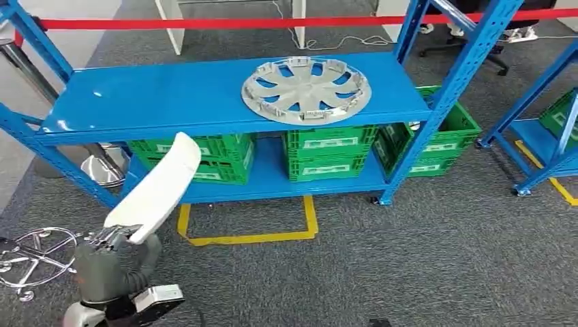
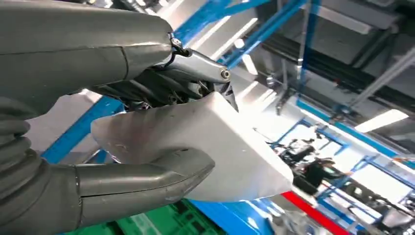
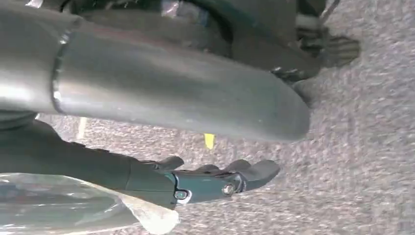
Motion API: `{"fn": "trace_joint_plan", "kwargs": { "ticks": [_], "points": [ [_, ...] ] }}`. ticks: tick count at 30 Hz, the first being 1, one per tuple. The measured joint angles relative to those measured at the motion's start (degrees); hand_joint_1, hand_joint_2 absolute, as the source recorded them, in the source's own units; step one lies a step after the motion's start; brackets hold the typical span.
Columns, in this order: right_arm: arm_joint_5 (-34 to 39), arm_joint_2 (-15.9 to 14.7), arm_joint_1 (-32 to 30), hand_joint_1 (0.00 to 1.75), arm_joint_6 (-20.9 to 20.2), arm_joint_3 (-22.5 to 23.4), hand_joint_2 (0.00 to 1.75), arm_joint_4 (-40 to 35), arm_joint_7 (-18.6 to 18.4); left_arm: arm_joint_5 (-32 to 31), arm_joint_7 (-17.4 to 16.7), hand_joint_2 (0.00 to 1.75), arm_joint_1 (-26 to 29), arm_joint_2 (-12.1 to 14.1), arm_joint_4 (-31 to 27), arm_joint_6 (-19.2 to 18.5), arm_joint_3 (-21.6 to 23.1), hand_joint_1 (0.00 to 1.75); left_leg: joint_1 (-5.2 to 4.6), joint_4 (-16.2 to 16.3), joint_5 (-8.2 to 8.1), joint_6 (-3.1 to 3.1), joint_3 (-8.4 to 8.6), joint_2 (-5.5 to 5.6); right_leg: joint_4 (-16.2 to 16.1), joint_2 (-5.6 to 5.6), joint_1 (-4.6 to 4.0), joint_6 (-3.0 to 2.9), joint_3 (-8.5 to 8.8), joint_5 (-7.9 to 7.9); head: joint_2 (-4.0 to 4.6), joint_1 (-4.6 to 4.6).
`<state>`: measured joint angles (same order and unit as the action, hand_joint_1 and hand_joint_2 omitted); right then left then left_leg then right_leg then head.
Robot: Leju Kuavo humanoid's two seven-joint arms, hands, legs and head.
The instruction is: Take the parts from the cabinet and place them on the table.
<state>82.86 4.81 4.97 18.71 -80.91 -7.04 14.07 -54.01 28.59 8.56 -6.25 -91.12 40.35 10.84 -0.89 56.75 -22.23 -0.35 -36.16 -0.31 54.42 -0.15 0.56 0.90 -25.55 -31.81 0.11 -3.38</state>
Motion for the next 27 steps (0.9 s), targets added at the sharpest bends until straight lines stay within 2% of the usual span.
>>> {"fn": "trace_joint_plan", "kwargs": {
  "ticks": [1,2,3,4,5,6,7,8,9,10,11,12,13,15,16,17,18,19,20,21,22,23,24,25,27],
  "points": [
    [0.0,0.0,0.0,0.00,0.0,0.0,0.00,0.0,0.0,0.0,-0.1,1.75,0.0,0.1,0.0,0.0,0.2,1.75,0.21,0.6,-1.78,0.49,-0.34,0.12,0.1,-0.14,0.09,-0.53,-0.38,0.44,-0.02,0.28],
    [0.0,0.0,-0.1,0.00,-0.1,0.0,0.00,0.0,0.5,0.0,-0.3,1.75,0.1,0.1,0.0,0.0,0.4,1.75,0.41,2.9,-5.31,0.95,-0.82,0.12,0.1,-0.25,0.08,-1.31,-0.82,1.00,0.00,0.35],
    [0.0,0.0,-0.1,0.00,-0.3,0.1,0.00,0.0,1.1,-0.1,-0.4,1.75,0.1,0.2,0.0,0.0,0.8,1.75,0.66,6.9,-9.03,1.30,-1.52,0.12,0.2,-0.37,0.00,-1.47,-1.13,1.54,0.00,0.39],
    [0.0,0.0,-0.1,0.00,-0.9,0.1,0.00,0.0,2.1,-0.1,-0.4,1.75,0.2,0.2,0.0,0.0,1.1,1.75,0.81,11.5,-12.02,1.55,-2.36,0.12,0.3,-0.38,-0.06,-1.45,-1.84,2.14,0.00,0.39],
    [0.0,0.0,-0.1,0.00,-1.6,0.1,0.00,0.0,3.7,-0.3,-0.5,1.75,0.2,0.2,0.0,0.0,1.5,1.75,0.92,15.7,-13.44,1.74,-2.94,0.12,0.7,-0.45,-0.08,-1.45,-2.73,2.65,0.00,0.37],
    [0.0,0.0,-0.2,0.00,-2.6,0.2,0.00,0.0,5.8,-0.6,-0.8,1.75,0.4,0.3,0.0,0.0,1.8,1.75,1.00,17.6,-12.95,1.83,-2.83,0.12,1.1,-0.54,-0.08,-1.44,-3.64,2.93,0.00,0.39],
    [0.0,0.0,-0.3,0.00,-3.7,0.3,0.00,0.0,8.5,-0.7,-1.1,1.75,0.6,0.3,0.0,0.0,2.2,1.75,1.06,17.2,-11.35,1.85,-1.60,0.12,1.7,-0.59,-0.07,-1.39,-4.63,3.26,-0.02,0.37],
    [0.0,0.0,-0.3,0.00,-4.8,0.3,0.00,0.0,11.6,-0.9,-1.3,1.75,0.8,0.3,0.0,0.0,2.4,1.75,1.11,14.7,-9.39,1.75,0.40,0.12,2.3,-0.59,-0.07,-1.35,-5.55,3.45,0.00,0.41],
    [0.0,0.0,-0.3,0.00,-5.7,0.3,0.00,0.0,14.7,-1.1,-1.4,1.75,1.1,0.3,-0.1,0.0,2.5,1.75,1.12,10.1,-7.56,1.53,3.46,0.12,2.8,-0.53,-0.07,-1.22,-6.33,3.61,0.00,0.39],
    [0.0,0.2,-0.3,0.00,-5.9,0.3,0.00,0.0,16.6,-1.2,-1.4,1.75,1.4,0.3,-0.2,0.0,2.6,1.75,1.10,4.7,-6.84,1.14,6.91,0.15,3.3,-0.46,-0.07,-1.05,-6.92,3.78,0.00,0.43],
    [0.0,0.4,-0.3,0.00,-6.1,0.3,0.00,0.0,17.4,-1.2,-1.4,1.75,1.5,0.3,-0.4,0.0,2.6,1.75,0.84,1.6,-8.34,0.76,8.86,0.17,3.7,-0.46,-0.37,-0.70,-7.46,4.01,0.00,0.39],
    [0.0,0.6,-0.4,0.00,-6.1,0.3,0.00,0.0,17.7,-1.2,-1.4,1.75,1.6,0.3,-0.7,0.0,2.7,1.75,0.81,0.2,-8.51,0.55,9.19,0.19,3.8,-0.49,-0.34,-0.35,-7.69,4.44,0.00,0.28],
    [0.0,0.6,-0.5,0.00,-6.4,0.3,0.00,0.0,18.6,-1.2,-1.4,1.75,1.8,0.3,-0.7,0.0,2.9,1.75,0.64,0.2,-8.31,0.33,8.76,0.22,3.7,-0.59,-0.23,-0.01,-7.96,5.00,0.00,0.31],
    [-0.8,0.9,-0.6,0.00,-8.0,0.3,0.00,0.0,23.0,-1.1,-1.4,1.75,2.2,0.3,-0.8,0.0,2.9,1.75,0.50,0.0,-7.49,-0.48,8.15,0.19,3.5,-0.64,-0.09,0.69,-8.28,5.85,0.00,0.30],
    [-3.3,0.9,-0.5,0.00,-7.5,0.6,0.00,-0.4,24.7,-1.1,-1.4,1.75,2.2,0.2,-0.8,0.0,3.1,1.75,0.96,-0.7,-6.65,-1.02,7.71,-0.22,4.0,-0.27,0.05,0.96,-8.76,4.79,0.00,0.45],
    [-8.0,0.8,-0.5,0.00,-6.6,1.7,0.00,-1.9,25.4,-1.1,-1.5,1.75,2.0,0.1,-0.9,0.0,3.2,1.75,0.90,-0.7,-6.01,-1.58,7.00,-0.26,5.4,-0.11,-0.06,1.17,-9.90,2.07,0.00,0.26],
    [-15.0,0.4,-0.7,0.00,-6.3,3.9,0.00,-3.3,25.6,-1.1,-1.8,1.75,1.7,0.0,-1.0,0.0,3.5,1.75,0.93,-0.6,-5.47,-1.98,6.17,-0.29,8.8,-0.02,0.01,1.24,-10.79,-1.38,0.00,0.10],
    [-23.1,0.1,-1.1,0.00,-6.1,7.3,0.00,-4.6,25.7,-1.1,-2.4,1.75,1.5,0.0,-1.0,0.0,3.8,1.75,0.89,-0.5,-4.88,-1.96,5.42,-0.28,12.9,-0.01,0.03,1.41,-11.63,-4.39,0.00,0.04],
    [-29.3,0.1,-1.5,0.00,-6.1,10.8,0.00,-5.4,25.7,-1.0,-2.8,1.75,1.3,0.0,-1.0,0.0,3.9,1.75,0.83,-0.5,-4.28,-1.97,4.62,-0.28,16.9,-0.02,0.03,1.50,-12.45,-6.39,0.00,0.13],
    [-34.3,0.1,-1.9,0.00,-6.5,14.4,0.00,-5.9,25.8,-1.0,-2.9,1.75,1.0,0.0,-1.0,0.0,4.0,1.75,0.80,-0.4,-3.62,-1.94,3.70,-0.28,19.9,-0.03,0.03,1.60,-12.78,-6.76,0.00,0.04],
    [-37.6,0.1,-2.1,0.00,-7.2,18.4,0.00,-6.2,25.9,-1.1,-3.0,1.75,0.9,-0.1,-1.0,0.0,4.0,1.75,0.80,-0.2,-3.00,-1.83,2.81,-0.29,20.5,-0.02,0.03,1.67,-12.07,-5.29,0.00,0.11],
    [-39.7,0.1,-2.2,0.00,-8.0,22.4,0.00,-6.2,25.9,-1.2,-3.0,1.75,0.7,-0.2,-1.0,0.0,4.0,1.75,0.80,-0.1,-2.42,-1.66,1.89,-0.31,18.9,-0.03,0.05,1.71,-10.34,-2.70,0.00,0.08],
    [-40.7,0.1,-2.2,0.00,-8.7,25.9,0.00,-6.1,25.9,-1.2,-3.1,1.75,0.5,-0.2,-1.0,0.0,4.0,1.75,0.82,0.1,-1.89,-1.46,1.03,-0.31,15.4,-0.03,0.12,1.75,-7.67,-0.21,0.00,0.11],
    [-41.1,0.1,-2.1,0.00,-9.1,28.6,0.00,-5.9,25.9,-1.2,-3.3,1.75,0.4,-0.2,-1.0,0.0,3.9,1.75,0.85,0.3,-1.34,-1.24,0.37,-0.29,10.8,-0.02,0.20,1.72,-4.41,0.99,0.00,0.08],
    [-41.5,0.2,-1.9,0.00,-9.4,32.8,0.00,-5.8,25.9,-1.2,-3.3,1.75,0.1,-0.2,-1.0,0.0,3.9,1.75,0.54,1.0,-0.43,-0.65,-0.62,-0.18,1.0,0.18,0.03,1.37,2.12,-1.02,0.00,0.08]
  ]
}}
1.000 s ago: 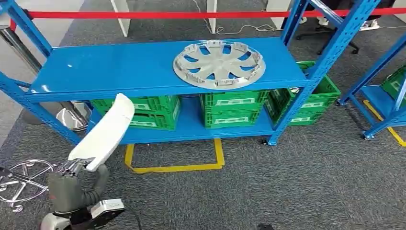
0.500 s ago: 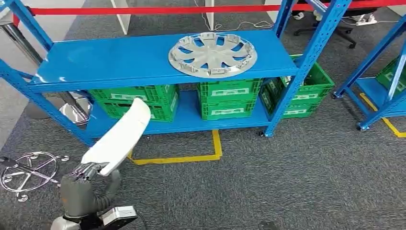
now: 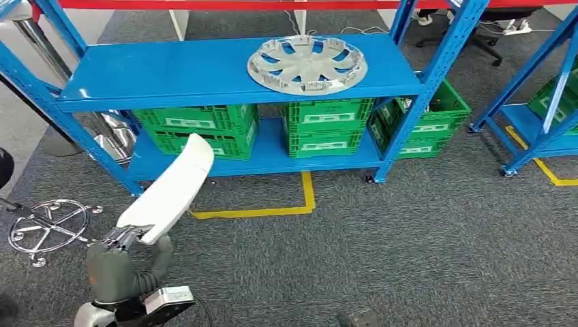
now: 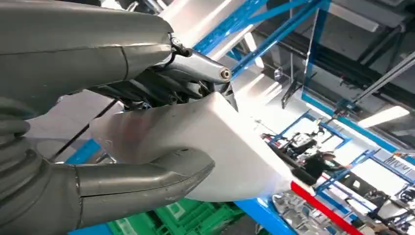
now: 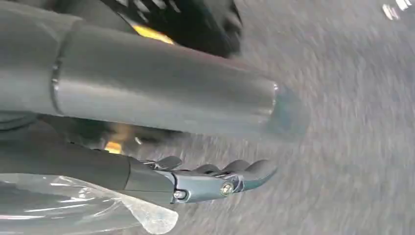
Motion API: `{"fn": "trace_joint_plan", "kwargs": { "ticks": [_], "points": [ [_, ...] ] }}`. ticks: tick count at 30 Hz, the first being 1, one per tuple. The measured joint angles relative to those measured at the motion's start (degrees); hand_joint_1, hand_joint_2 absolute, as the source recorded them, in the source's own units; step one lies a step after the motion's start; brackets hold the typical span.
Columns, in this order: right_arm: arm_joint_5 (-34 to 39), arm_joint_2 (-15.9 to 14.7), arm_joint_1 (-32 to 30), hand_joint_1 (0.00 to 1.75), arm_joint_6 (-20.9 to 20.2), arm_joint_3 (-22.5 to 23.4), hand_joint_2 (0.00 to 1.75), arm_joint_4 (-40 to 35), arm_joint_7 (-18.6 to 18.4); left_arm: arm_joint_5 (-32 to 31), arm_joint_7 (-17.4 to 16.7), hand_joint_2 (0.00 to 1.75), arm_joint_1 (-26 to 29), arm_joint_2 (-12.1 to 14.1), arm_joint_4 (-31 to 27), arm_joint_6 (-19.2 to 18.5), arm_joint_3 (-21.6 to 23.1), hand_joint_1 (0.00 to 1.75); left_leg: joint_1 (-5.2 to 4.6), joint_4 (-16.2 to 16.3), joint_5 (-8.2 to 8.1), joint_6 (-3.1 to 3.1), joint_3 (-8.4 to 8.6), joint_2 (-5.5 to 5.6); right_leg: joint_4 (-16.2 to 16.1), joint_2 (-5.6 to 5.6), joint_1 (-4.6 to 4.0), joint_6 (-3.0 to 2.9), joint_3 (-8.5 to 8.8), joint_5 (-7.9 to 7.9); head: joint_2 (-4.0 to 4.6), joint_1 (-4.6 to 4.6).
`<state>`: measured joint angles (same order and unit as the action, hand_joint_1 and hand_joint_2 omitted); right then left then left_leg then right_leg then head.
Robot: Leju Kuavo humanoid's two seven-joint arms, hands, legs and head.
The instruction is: Take the parts from the cabinet and place them on the table.
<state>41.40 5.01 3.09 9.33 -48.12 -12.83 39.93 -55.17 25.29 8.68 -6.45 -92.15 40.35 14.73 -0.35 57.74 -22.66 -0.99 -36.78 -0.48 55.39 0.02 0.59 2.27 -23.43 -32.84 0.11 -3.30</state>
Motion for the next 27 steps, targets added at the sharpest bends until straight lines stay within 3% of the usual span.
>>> {"fn": "trace_joint_plan", "kwargs": {
  "ticks": [1,3,4,5,6,7,8,9,10,11,13,14,15,16,18,19,20,21,23,24,25,26,27],
  "points": [
    [-0.1,0.0,0.0,0.00,-0.1,1.3,0.00,0.2,0.0,0.0,0.0,1.75,-0.1,0.0,0.0,0.0,0.0,1.75,0.00,0.0,0.78,0.27,-0.23,-0.04,-0.5,0.05,-0.04,-0.43,-0.28,-0.55,0.00,0.11],
    [-0.2,0.0,-0.2,0.00,-0.2,3.7,0.00,0.5,0.0,0.0,0.0,1.75,-0.1,-0.1,0.0,0.0,0.0,1.75,0.18,-0.3,1.88,0.79,-0.39,-0.03,-0.1,0.10,-0.38,-1.13,-1.57,0.13,0.00,0.04],
    [-0.3,0.1,-0.3,0.00,-0.3,4.3,0.00,0.6,-0.3,0.0,0.0,1.75,-0.1,-0.1,0.0,0.0,0.0,1.75,0.33,-0.2,1.84,1.02,-0.82,0.18,-0.3,-0.16,0.13,-1.65,-2.08,0.77,0.00,-0.04],
    [-0.3,0.2,-0.2,0.00,-0.3,4.9,0.00,0.9,-1.2,0.0,-0.2,1.75,0.0,0.0,0.0,0.0,0.0,1.75,0.39,0.7,-0.88,1.51,-1.18,0.31,-0.1,-0.31,0.04,-1.92,-2.75,1.29,0.00,0.20],
    [-0.3,0.2,-0.2,0.00,0.2,5.4,0.00,1.2,-2.9,0.0,-0.4,1.75,0.0,0.0,0.0,0.0,0.0,1.75,0.50,3.8,-5.29,1.89,-1.62,0.31,-0.1,-0.44,0.03,-2.61,-3.44,1.98,0.00,0.44],
    [0.0,0.2,-0.2,0.00,0.8,6.0,0.00,1.6,-5.2,-0.1,-0.4,1.75,0.0,0.1,0.0,0.0,0.0,1.75,0.58,8.1,-9.18,2.16,-2.19,0.31,-0.1,-0.57,-0.02,-2.64,-4.13,2.64,0.00,0.63],
    [0.2,0.2,-0.2,0.00,1.6,6.3,0.00,1.9,-8.3,0.0,-0.4,1.75,0.0,0.2,0.0,0.0,0.0,1.75,0.60,12.5,-11.75,2.27,-2.72,0.30,0.0,-0.65,-0.08,-2.65,-4.58,3.21,0.00,0.55],
    [0.2,0.2,-0.1,0.00,2.7,6.5,0.00,2.2,-12.1,0.0,-0.3,1.75,0.0,0.3,0.0,0.0,0.0,1.75,0.61,16.0,-12.66,2.32,-2.94,0.30,0.3,-0.77,-0.12,-2.67,-5.20,3.82,0.00,0.59],
    [0.1,0.2,-0.1,0.00,4.0,6.5,0.00,2.5,-16.4,0.1,-0.2,1.75,0.0,0.6,0.0,0.0,0.0,1.75,0.60,17.8,-11.58,2.27,-2.53,0.31,0.8,-0.87,-0.16,-2.67,-6.38,4.44,0.00,0.59],
    [0.0,0.2,-0.3,0.00,4.6,6.6,0.00,2.8,-18.8,0.2,-0.2,1.75,0.0,0.8,0.0,0.0,0.0,1.75,0.60,17.2,-9.43,2.09,-1.09,0.31,1.3,-0.95,-0.24,-2.68,-7.60,4.89,0.00,0.55],
    [-0.2,0.2,-0.4,0.00,5.1,6.6,0.00,3.0,-19.9,0.2,-0.2,1.75,0.0,1.0,0.0,0.0,0.0,1.75,0.50,9.1,-6.12,1.27,4.74,0.34,2.2,-0.88,-0.43,-2.60,-9.64,5.72,0.00,0.55],
    [-0.2,0.2,-0.4,0.00,5.2,6.6,0.00,3.1,-20.1,0.2,-0.2,1.75,0.0,1.0,0.0,0.0,0.0,1.75,0.29,4.1,-6.45,0.64,8.06,0.47,2.4,-0.82,-0.39,-2.53,-10.18,6.08,0.00,0.57],
    [-0.3,0.3,-0.3,0.00,5.3,6.6,0.00,3.1,-20.4,0.2,-0.2,1.75,-0.1,1.0,0.0,0.0,0.0,1.75,0.13,0.0,-7.91,0.16,10.38,0.48,2.8,-0.72,-0.75,-2.16,-10.66,6.50,0.00,0.50],
    [-0.5,0.3,-0.2,0.00,5.7,6.6,0.00,3.2,-21.6,0.3,-0.1,1.75,-0.1,1.1,0.0,0.0,0.0,1.75,-0.05,-1.2,-8.34,0.24,10.73,0.48,2.7,-0.75,-0.45,-1.72,-10.98,7.16,0.00,0.48],
    [-1.0,0.3,-0.1,0.00,6.8,6.6,0.00,3.4,-26.7,0.6,0.0,1.75,-0.3,1.2,0.0,0.0,0.0,1.75,-0.42,-1.3,-7.76,-0.06,9.95,0.48,2.4,-0.87,-0.17,-0.97,-11.54,8.25,0.00,0.52],
    [-1.4,0.3,-0.3,0.00,7.2,6.5,0.00,3.6,-29.8,0.7,0.0,1.75,-0.3,1.3,0.1,0.0,-0.1,1.75,-0.22,-2.0,-6.80,-0.35,8.99,0.40,2.3,-0.75,-0.42,-0.43,-11.63,8.76,0.00,0.48],
    [-1.4,0.3,-0.3,0.00,7.7,6.4,0.00,3.7,-32.0,1.0,0.2,1.75,-0.5,1.3,0.2,0.0,-0.1,1.75,0.12,-2.2,-5.95,-0.65,8.79,-0.05,3.0,-0.35,-0.15,-0.28,-12.29,6.62,0.00,0.66],
    [-1.5,0.3,-0.3,0.00,8.0,6.4,0.00,3.7,-33.8,1.2,0.3,1.75,-0.8,1.3,0.3,0.0,-0.2,1.75,0.14,-2.2,-5.25,-1.30,7.88,0.00,5.4,-0.17,-0.11,-0.13,-13.12,2.95,0.00,0.33],
    [-1.4,0.3,-0.3,0.00,8.5,6.1,0.00,3.8,-35.1,1.7,0.6,1.75,-0.8,1.3,0.7,0.0,-0.3,1.75,-0.02,-2.1,-3.85,-1.48,6.05,-0.07,13.0,-0.15,0.02,0.18,-14.84,-3.66,0.00,0.22],
    [-1.4,0.3,-0.3,0.00,8.8,6.0,0.00,3.8,-35.3,1.7,0.7,1.75,-0.8,1.3,0.8,0.0,-0.4,1.75,-0.07,-2.0,-3.09,-1.45,5.06,-0.18,16.6,-0.16,0.02,0.33,-15.26,-5.02,0.00,0.20],
    [-1.4,0.3,-0.2,0.00,9.0,6.0,0.00,3.8,-35.3,1.9,0.8,1.75,-0.8,1.3,1.0,0.0,-0.5,1.75,-0.09,-1.9,-2.26,-1.33,3.88,-0.27,19.2,-0.15,0.03,0.51,-15.08,-4.07,0.00,0.20],
    [-1.4,0.3,-0.2,0.00,9.1,6.0,0.00,3.8,-35.1,2.1,0.9,1.75,-0.8,1.3,1.2,0.0,-0.5,1.75,-0.08,-1.7,-1.53,-1.24,2.82,-0.35,19.4,-0.16,0.06,0.60,-14.07,-1.54,0.00,0.20],
    [-1.4,0.3,-0.2,0.00,9.2,6.0,0.00,3.8,-34.9,2.3,0.9,1.75,-0.8,1.4,1.3,0.0,-0.5,1.75,-0.03,-1.4,-0.80,-1.06,1.56,-0.37,17.8,-0.16,0.08,0.64,-12.01,1.67,0.00,0.20]
  ]
}}
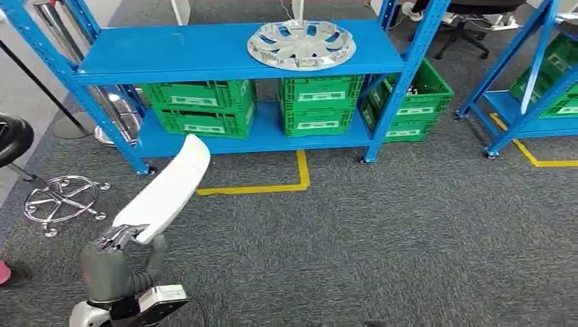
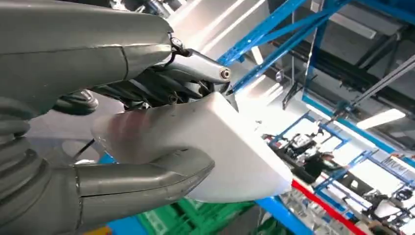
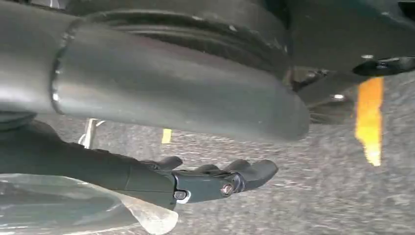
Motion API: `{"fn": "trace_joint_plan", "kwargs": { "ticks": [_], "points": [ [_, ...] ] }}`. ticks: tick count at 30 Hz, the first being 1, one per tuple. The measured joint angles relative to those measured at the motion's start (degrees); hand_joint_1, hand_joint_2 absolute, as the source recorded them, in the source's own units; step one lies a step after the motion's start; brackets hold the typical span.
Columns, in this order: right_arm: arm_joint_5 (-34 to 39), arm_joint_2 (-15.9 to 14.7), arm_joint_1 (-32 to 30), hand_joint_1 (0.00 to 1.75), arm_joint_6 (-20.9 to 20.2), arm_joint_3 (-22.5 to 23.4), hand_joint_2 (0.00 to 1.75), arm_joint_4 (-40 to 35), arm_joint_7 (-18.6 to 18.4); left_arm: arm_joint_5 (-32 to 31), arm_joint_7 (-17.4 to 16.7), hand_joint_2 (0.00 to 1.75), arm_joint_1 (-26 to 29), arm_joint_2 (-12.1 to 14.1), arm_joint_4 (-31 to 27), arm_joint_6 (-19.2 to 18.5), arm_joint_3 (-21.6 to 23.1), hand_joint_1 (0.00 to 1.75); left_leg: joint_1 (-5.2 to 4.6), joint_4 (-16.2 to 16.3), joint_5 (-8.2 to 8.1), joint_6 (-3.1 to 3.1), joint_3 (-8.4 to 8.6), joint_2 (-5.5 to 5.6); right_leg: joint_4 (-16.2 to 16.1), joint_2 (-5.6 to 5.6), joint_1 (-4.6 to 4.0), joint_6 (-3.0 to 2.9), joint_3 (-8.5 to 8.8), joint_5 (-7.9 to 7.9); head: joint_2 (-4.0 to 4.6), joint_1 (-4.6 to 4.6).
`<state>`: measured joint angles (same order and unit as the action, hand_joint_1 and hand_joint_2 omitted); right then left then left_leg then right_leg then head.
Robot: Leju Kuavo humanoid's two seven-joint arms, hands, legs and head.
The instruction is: Take the parts from the cabinet and place them on the table.
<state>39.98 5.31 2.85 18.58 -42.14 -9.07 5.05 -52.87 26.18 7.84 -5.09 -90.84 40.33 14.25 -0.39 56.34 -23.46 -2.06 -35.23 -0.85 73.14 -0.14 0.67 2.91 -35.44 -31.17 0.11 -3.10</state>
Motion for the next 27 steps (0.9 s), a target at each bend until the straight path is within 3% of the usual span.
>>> {"fn": "trace_joint_plan", "kwargs": {
  "ticks": [1,2,3,4,5,6,7,8,9,10,11,12,13,14,15,16,17,18,19,22,23,25,27],
  "points": [
    [0.0,0.0,0.0,0.00,0.1,0.0,0.00,0.0,0.2,0.1,0.0,1.75,0.0,0.0,0.2,0.0,0.0,1.75,0.08,0.3,0.63,0.21,-1.09,0.01,-3.4,0.00,0.03,-0.02,2.86,1.91,0.00,0.02],
    [0.0,0.0,0.1,0.00,0.1,0.0,0.00,0.0,0.3,0.1,0.0,1.75,0.0,0.0,0.3,0.0,-0.1,1.75,0.09,0.8,1.21,0.49,-1.73,0.07,-8.4,0.02,0.08,-0.03,6.65,1.57,0.00,-0.02],
    [0.0,0.0,0.2,0.00,0.1,0.0,0.00,0.0,0.3,0.1,0.0,1.75,0.0,0.0,0.3,0.0,-0.1,1.75,-0.19,1.2,1.67,0.84,-2.36,0.14,-14.6,0.01,-0.08,-0.16,11.18,-1.24,0.00,-0.13],
    [-0.1,0.0,0.4,0.00,0.1,0.0,0.00,0.0,0.5,0.1,0.0,1.75,0.0,0.0,0.3,0.0,-0.1,1.75,-0.19,1.5,2.32,1.09,-2.74,0.09,-19.2,0.22,-0.11,-0.87,13.44,-3.12,0.00,-0.06],
    [-0.1,0.0,0.3,0.00,0.0,0.0,0.00,0.0,0.7,0.2,0.1,1.75,-0.1,0.0,0.3,0.0,-0.2,1.75,-0.08,1.2,3.24,1.25,-2.77,0.04,-18.2,0.23,-0.31,-1.15,12.07,-2.69,0.00,-0.07],
    [-0.1,0.0,0.3,0.00,-0.1,-0.1,0.00,0.0,1.0,0.3,0.1,1.75,-0.1,0.1,0.5,0.0,-0.2,1.75,0.09,1.1,3.82,1.59,-2.88,0.02,-18.0,0.21,-0.50,-1.38,11.75,-2.54,-0.02,-0.18],
    [-0.1,0.1,0.2,0.00,-0.3,-0.1,0.00,0.0,1.1,0.4,0.1,1.75,-0.1,0.1,0.6,0.0,-0.2,1.75,-0.02,1.0,4.53,2.00,-3.06,0.14,-18.0,0.05,-0.39,-2.07,11.12,-1.83,0.00,-0.15],
    [-0.2,0.2,0.2,0.00,-0.6,-0.1,0.00,0.0,1.3,0.7,0.1,1.75,-0.1,0.2,0.7,0.0,-0.1,1.75,0.26,1.3,2.98,2.42,-3.43,0.39,-17.9,-0.23,-0.15,-2.64,10.45,-1.21,0.00,-0.05],
    [-0.3,0.2,0.2,0.00,-0.7,-0.2,0.00,0.0,1.4,0.9,0.1,1.75,-0.1,0.3,0.9,0.0,-0.1,1.75,0.32,2.8,-0.59,2.88,-3.78,0.42,-17.9,-0.30,-0.17,-3.09,9.73,-0.55,0.00,0.09],
    [-0.3,0.2,0.1,0.00,-0.7,-0.2,0.00,0.0,1.6,1.2,0.1,1.75,-0.1,0.4,1.0,0.0,-0.1,1.75,0.48,6.4,-5.10,3.22,-4.14,0.42,-17.9,-0.50,-0.21,-3.54,8.89,0.24,0.00,0.29],
    [-0.3,0.2,0.1,0.00,-0.8,-0.2,0.00,0.0,1.7,1.3,0.1,1.75,-0.1,0.5,1.2,0.0,0.0,1.75,0.56,10.9,-8.56,3.49,-4.61,0.42,-17.9,-0.51,-0.24,-3.64,7.99,0.85,0.00,0.22],
    [-0.3,0.2,0.1,0.00,-0.9,-0.2,0.00,0.0,1.8,1.4,0.1,1.75,-0.1,0.7,1.4,0.0,0.0,1.75,0.64,15.2,-10.32,3.66,-4.90,0.42,-17.8,-0.51,-0.28,-3.62,7.01,1.49,0.00,0.26],
    [-0.3,0.2,0.1,0.00,-0.9,-0.3,0.00,0.0,1.8,1.8,0.0,1.75,-0.1,0.8,1.6,0.0,0.1,1.75,0.70,18.3,-9.69,3.77,-4.89,0.42,-17.7,-0.52,-0.32,-3.58,6.32,2.20,0.00,0.26],
    [-0.3,0.2,0.1,0.00,-0.9,-0.3,0.00,0.0,1.9,2.1,-0.1,1.75,-0.2,1.0,1.7,0.0,0.4,1.75,0.74,19.8,-6.98,3.79,-4.55,0.42,-17.5,-0.58,-0.34,-3.50,5.69,2.91,0.00,0.24],
    [-0.2,0.2,0.1,0.00,-0.9,-0.3,0.00,0.0,2.1,2.4,-0.2,1.75,-0.3,1.1,1.9,0.0,0.6,1.75,0.75,19.4,-3.95,3.67,-3.49,0.44,-17.2,-0.63,-0.35,-3.41,4.59,3.59,0.00,0.24],
    [-0.1,0.2,0.1,0.00,-0.9,-0.3,0.00,0.0,2.2,2.6,-0.3,1.75,-0.4,1.2,2.0,0.0,0.9,1.75,0.75,16.6,-1.82,3.40,-1.23,0.46,-16.9,-0.63,-0.37,-3.26,3.54,4.10,0.00,0.24],
    [-0.1,0.2,0.1,0.00,-0.9,-0.3,0.00,0.0,2.3,2.8,-0.3,1.75,-0.5,1.4,2.0,0.0,1.1,1.75,0.70,11.0,-1.74,2.91,2.69,0.50,-16.6,-0.59,-0.40,-3.09,2.84,4.58,0.00,0.26],
    [-0.1,0.2,0.1,0.00,-0.9,-0.3,0.00,0.0,2.3,3.1,-0.4,1.75,-0.7,1.5,2.0,0.0,1.4,1.75,0.52,5.0,-4.33,2.27,6.51,0.60,-16.5,-0.61,-0.45,-2.85,2.40,4.93,0.00,0.22],
    [-0.2,0.2,0.2,0.00,-0.9,-0.4,0.00,0.0,2.3,3.2,-0.5,1.75,-0.9,1.6,2.0,0.0,1.7,1.75,0.41,0.9,-5.89,2.02,8.98,0.58,-16.3,-0.54,-0.59,-2.56,2.23,5.29,0.00,0.15],
    [-0.4,0.2,0.2,0.00,-0.9,-0.4,0.00,0.0,2.3,3.9,-1.2,1.75,-1.5,2.1,2.2,0.0,2.4,1.75,0.14,-0.7,-6.79,1.26,8.72,0.57,-16.3,-0.83,-0.48,-1.42,1.33,6.54,0.00,0.22],
    [-0.5,0.2,0.1,0.00,-0.9,-0.4,0.00,0.0,2.3,3.9,-1.3,1.75,-1.5,2.1,2.2,0.0,2.6,1.75,0.73,-1.3,-5.98,0.73,8.51,0.41,-16.0,-0.71,-0.41,-1.11,0.88,6.30,0.00,0.13],
    [-0.5,0.2,0.1,0.00,-0.9,-0.5,0.00,0.1,2.2,4.1,-1.3,1.75,-1.5,2.3,2.3,0.0,3.0,1.75,0.58,-1.3,-5.14,-0.11,7.61,0.30,-10.8,-0.15,-0.37,-0.78,-1.51,1.51,0.00,-0.26],
    [-0.5,0.2,0.1,0.00,-0.9,-0.5,0.00,0.1,2.2,4.2,-1.3,1.75,-1.5,2.4,2.4,0.0,3.3,1.75,0.31,-1.2,-4.22,-0.18,6.44,0.23,-1.2,-0.07,-0.34,-0.54,-5.00,-3.31,0.00,-0.22]
  ]
}}
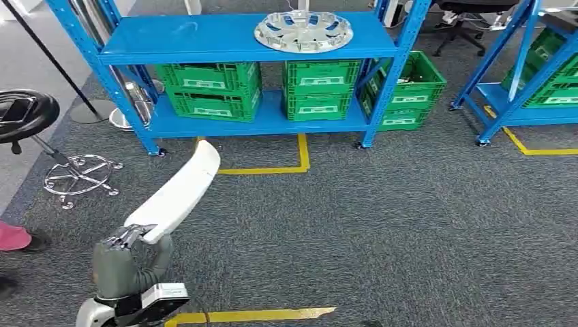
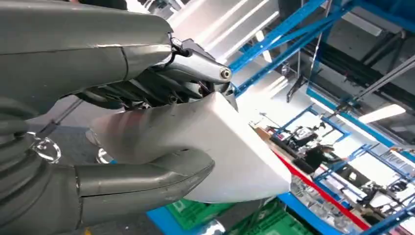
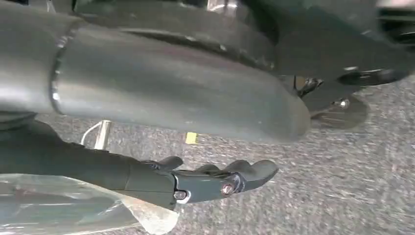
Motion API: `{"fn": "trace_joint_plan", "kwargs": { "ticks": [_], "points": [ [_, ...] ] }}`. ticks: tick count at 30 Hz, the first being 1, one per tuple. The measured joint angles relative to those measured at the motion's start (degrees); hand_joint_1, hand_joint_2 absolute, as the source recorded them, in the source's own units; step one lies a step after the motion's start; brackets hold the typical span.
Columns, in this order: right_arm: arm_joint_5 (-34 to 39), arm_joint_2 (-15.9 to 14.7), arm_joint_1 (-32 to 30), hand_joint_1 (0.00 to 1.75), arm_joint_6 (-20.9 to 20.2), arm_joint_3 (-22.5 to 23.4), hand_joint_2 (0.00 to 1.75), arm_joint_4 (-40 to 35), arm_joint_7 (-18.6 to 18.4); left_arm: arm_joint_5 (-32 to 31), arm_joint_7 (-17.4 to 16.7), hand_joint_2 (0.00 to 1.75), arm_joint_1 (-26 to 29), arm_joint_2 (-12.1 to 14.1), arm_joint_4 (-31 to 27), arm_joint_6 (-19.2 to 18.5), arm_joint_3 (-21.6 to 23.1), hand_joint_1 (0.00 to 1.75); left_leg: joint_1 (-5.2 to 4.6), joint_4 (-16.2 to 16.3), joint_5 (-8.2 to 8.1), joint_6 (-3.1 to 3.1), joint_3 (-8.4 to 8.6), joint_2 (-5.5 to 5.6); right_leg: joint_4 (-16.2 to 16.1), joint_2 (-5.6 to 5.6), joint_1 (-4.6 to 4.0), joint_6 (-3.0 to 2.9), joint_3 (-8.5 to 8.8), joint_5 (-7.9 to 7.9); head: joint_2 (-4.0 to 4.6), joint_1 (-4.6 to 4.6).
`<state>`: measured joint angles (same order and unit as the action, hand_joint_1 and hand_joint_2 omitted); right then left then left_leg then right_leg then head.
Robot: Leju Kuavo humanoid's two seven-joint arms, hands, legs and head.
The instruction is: Take the parts from the cabinet and place them on the table.
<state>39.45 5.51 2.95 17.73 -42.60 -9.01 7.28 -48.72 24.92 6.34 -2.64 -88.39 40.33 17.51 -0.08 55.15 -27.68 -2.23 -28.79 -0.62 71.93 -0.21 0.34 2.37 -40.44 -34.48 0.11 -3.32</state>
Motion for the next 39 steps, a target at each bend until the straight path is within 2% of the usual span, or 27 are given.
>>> {"fn": "trace_joint_plan", "kwargs": {
  "ticks": [1,2,3,5,6,7,10,11,12,13,15,16,17,18,21,23,25,26,28,30,31,32,33,35,36,37,39],
  "points": [
    [0.0,0.0,0.0,0.00,0.0,0.0,0.00,0.0,0.0,0.0,0.0,1.75,0.0,0.1,0.1,0.0,0.0,1.75,-0.11,0.1,0.42,0.01,-0.56,-0.02,2.7,0.00,0.00,0.10,-0.73,-0.88,0.00,-0.09],
    [0.0,0.0,-0.1,0.00,0.0,0.0,0.00,0.0,0.0,0.0,0.0,1.75,0.0,0.2,0.2,0.0,0.1,1.75,-0.17,0.2,0.75,0.09,-1.03,-0.02,2.5,0.00,0.01,0.12,-0.04,-0.46,0.00,0.04],
    [0.0,0.0,-0.1,0.00,0.0,0.0,0.00,0.0,0.0,0.0,0.0,1.75,0.0,0.3,0.2,0.0,0.1,1.75,-0.18,0.3,0.96,0.18,-1.39,-0.02,0.0,0.00,0.00,0.08,1.95,0.97,0.00,-0.04],
    [0.0,0.0,-0.1,0.00,0.0,0.0,0.00,0.0,0.0,0.0,0.0,1.75,0.0,0.3,0.2,0.0,0.1,1.75,-0.17,0.9,1.09,0.37,-1.92,-0.02,-10.3,-0.02,0.05,-0.13,8.61,5.00,0.00,-0.04],
    [-0.1,0.0,0.0,0.00,0.0,0.0,0.00,0.0,0.0,0.1,0.0,1.75,0.0,0.3,0.2,0.0,0.1,1.75,-0.19,1.4,1.09,0.49,-2.22,-0.06,-14.6,0.00,0.08,-0.34,10.92,4.75,0.00,-0.04],
    [-0.2,0.0,0.1,0.00,0.0,0.0,0.00,0.0,0.0,0.1,-0.1,1.75,-0.1,0.4,0.2,0.0,0.1,1.75,-0.65,2.1,0.97,0.80,-2.77,-0.04,-15.7,0.07,-0.08,-0.66,11.59,4.43,0.00,-0.04],
    [-0.3,0.0,-0.1,0.00,0.0,-0.2,0.00,0.0,-0.2,0.2,-0.4,1.75,0.0,0.5,0.2,0.0,0.1,1.75,-0.56,2.2,1.70,1.74,-3.24,-0.06,-14.9,0.12,-0.19,-1.56,10.94,4.98,0.00,0.07],
    [-0.3,0.0,-0.2,0.00,0.0,-0.4,0.00,0.0,-0.2,0.4,-0.7,1.75,0.0,0.6,0.2,0.0,0.1,1.75,-0.57,2.5,1.46,1.91,-3.41,-0.01,-15.3,0.06,0.33,-2.08,10.93,5.41,0.00,0.00],
    [-0.3,0.0,-0.1,0.00,0.1,-0.5,0.00,0.0,-0.2,0.6,-0.8,1.75,0.0,0.7,0.2,0.0,0.1,1.75,-0.49,3.4,0.21,2.38,-3.82,0.21,-15.3,-0.03,0.32,-2.37,10.76,5.59,0.00,0.15],
    [-0.3,0.0,-0.1,0.00,0.3,-0.7,0.00,0.1,-0.2,0.7,-0.8,1.75,0.0,0.8,0.2,0.0,0.1,1.75,-0.30,6.7,-2.33,2.83,-5.09,0.23,-15.3,-0.02,0.32,-2.71,10.53,5.81,0.00,0.46],
    [-0.5,0.0,-0.1,0.00,0.4,-1.0,0.00,0.1,-0.1,0.8,-1.0,1.75,0.1,1.0,0.3,0.0,0.2,1.75,0.03,15.9,-7.00,3.37,-8.69,0.24,-15.2,-0.05,0.22,-2.98,9.94,6.09,0.00,0.42],
    [-0.5,0.0,-0.1,0.00,0.4,-1.0,0.00,0.1,-0.1,0.9,-1.0,1.75,0.1,1.1,0.3,0.0,0.2,1.75,0.13,19.2,-8.14,3.49,-9.89,0.24,-15.1,-0.06,0.20,-2.95,9.68,6.23,0.00,0.42],
    [-0.5,0.0,-0.2,0.00,0.4,-1.0,0.00,0.1,-0.1,0.9,-1.1,1.75,0.1,1.2,0.5,0.0,0.2,1.75,0.21,19.9,-7.90,3.50,-9.95,0.24,-15.1,-0.05,0.19,-2.95,9.48,6.39,0.00,0.42],
    [-0.6,0.0,-0.2,0.00,0.4,-1.1,0.00,0.1,-0.1,0.9,-1.2,1.75,0.1,1.3,0.5,0.0,0.2,1.75,0.24,18.3,-6.47,3.42,-8.81,0.24,-15.1,-0.02,0.19,-2.88,9.35,6.50,0.00,0.44],
    [-0.9,0.0,-0.2,0.00,0.8,-1.4,0.00,0.1,-0.1,1.0,-1.7,1.75,0.1,1.3,0.5,0.0,0.2,1.75,0.18,3.9,0.14,2.50,-1.20,0.30,-15.0,0.07,0.18,-2.59,9.36,6.68,0.00,0.42],
    [-1.0,0.0,0.0,0.00,1.1,-1.5,0.00,0.1,-0.1,1.1,-1.8,1.75,-0.1,1.4,0.5,0.0,0.2,1.75,-0.16,1.8,-0.77,2.07,-0.64,0.30,-14.6,-0.08,-0.16,-2.01,8.67,6.95,0.00,0.42],
    [-1.4,0.0,-0.1,0.00,1.5,-1.8,0.00,0.1,-0.2,1.1,-2.0,1.75,0.1,1.5,0.5,0.0,0.2,1.75,-0.29,2.1,-0.51,1.64,-1.38,0.67,-14.9,-0.63,-0.05,-1.38,8.42,7.35,0.00,0.37],
    [-1.5,0.0,-0.1,0.00,1.7,-2.0,0.00,0.1,-0.2,1.1,-2.0,1.75,0.1,1.6,0.5,0.0,0.2,1.75,-0.08,1.4,-0.07,1.11,-1.47,0.91,-14.9,-0.83,-0.18,-0.99,8.50,7.39,0.00,0.33],
    [-1.6,0.0,0.0,0.00,2.1,-2.5,0.00,0.1,-0.2,1.1,-2.1,1.75,0.0,1.6,0.5,0.0,0.5,1.75,0.26,0.9,0.55,0.55,-1.35,1.18,-12.1,-0.36,-0.04,-0.61,6.81,4.54,0.00,0.15],
    [-1.6,0.0,0.0,0.00,2.2,-2.6,0.00,0.1,-0.3,1.1,-2.2,1.75,0.1,1.6,0.5,0.0,0.7,1.75,0.14,1.0,0.81,0.21,-1.83,1.53,-2.9,-0.06,0.11,-0.35,2.92,-0.13,0.00,0.11],
    [-1.6,0.0,0.0,0.00,2.2,-2.7,0.00,0.1,-0.3,1.1,-2.3,1.75,0.1,1.7,0.7,0.0,0.9,1.75,0.07,1.1,0.94,0.17,-2.07,1.80,1.0,-0.03,0.11,-0.24,1.17,-1.58,0.00,0.04],
    [-1.6,0.0,-0.1,0.00,2.2,-2.8,0.00,0.1,-0.4,1.1,-2.4,1.75,0.1,1.8,0.7,0.0,1.0,1.75,0.03,1.2,1.02,0.17,-2.26,2.21,2.6,-0.01,0.11,-0.17,0.51,-1.58,0.00,0.09],
    [-1.6,0.0,-0.2,0.00,2.2,-2.8,0.00,0.1,-0.4,1.1,-2.4,1.75,0.1,1.9,0.8,0.0,1.0,1.75,0.01,1.3,1.06,0.22,-2.37,2.67,1.5,0.01,0.14,-0.18,1.23,-0.31,0.00,0.07],
    [-1.6,0.0,-0.2,0.00,2.3,-2.8,0.00,0.1,-0.4,1.1,-2.4,1.75,0.1,1.9,0.9,0.0,1.0,1.75,0.02,1.6,1.10,0.32,-2.42,3.84,-7.1,0.74,0.23,-0.45,5.93,4.41,0.00,0.07],
    [-1.6,0.0,-0.2,0.00,2.3,-2.8,0.00,0.1,-0.4,1.1,-2.6,1.75,0.1,1.9,0.9,0.0,1.1,1.75,0.04,1.7,1.08,0.48,-2.47,4.44,-12.5,2.79,0.42,-0.59,8.79,6.43,0.00,0.04],
    [-1.6,0.0,-0.2,0.00,2.3,-2.8,0.00,0.2,-0.4,1.1,-2.7,1.75,0.0,1.9,0.9,0.0,1.1,1.75,-0.31,2.0,1.13,0.92,-2.83,4.87,-14.1,5.39,0.68,-0.73,9.75,5.34,0.00,0.15],
    [-1.6,0.0,-0.2,0.00,2.4,-2.8,0.00,0.2,-0.4,1.1,-2.8,1.75,-0.2,1.9,0.9,0.0,1.2,1.75,0.07,2.4,1.57,1.65,-3.71,6.07,-14.7,4.53,0.59,-0.83,10.08,5.33,0.00,0.18]
  ]
}}
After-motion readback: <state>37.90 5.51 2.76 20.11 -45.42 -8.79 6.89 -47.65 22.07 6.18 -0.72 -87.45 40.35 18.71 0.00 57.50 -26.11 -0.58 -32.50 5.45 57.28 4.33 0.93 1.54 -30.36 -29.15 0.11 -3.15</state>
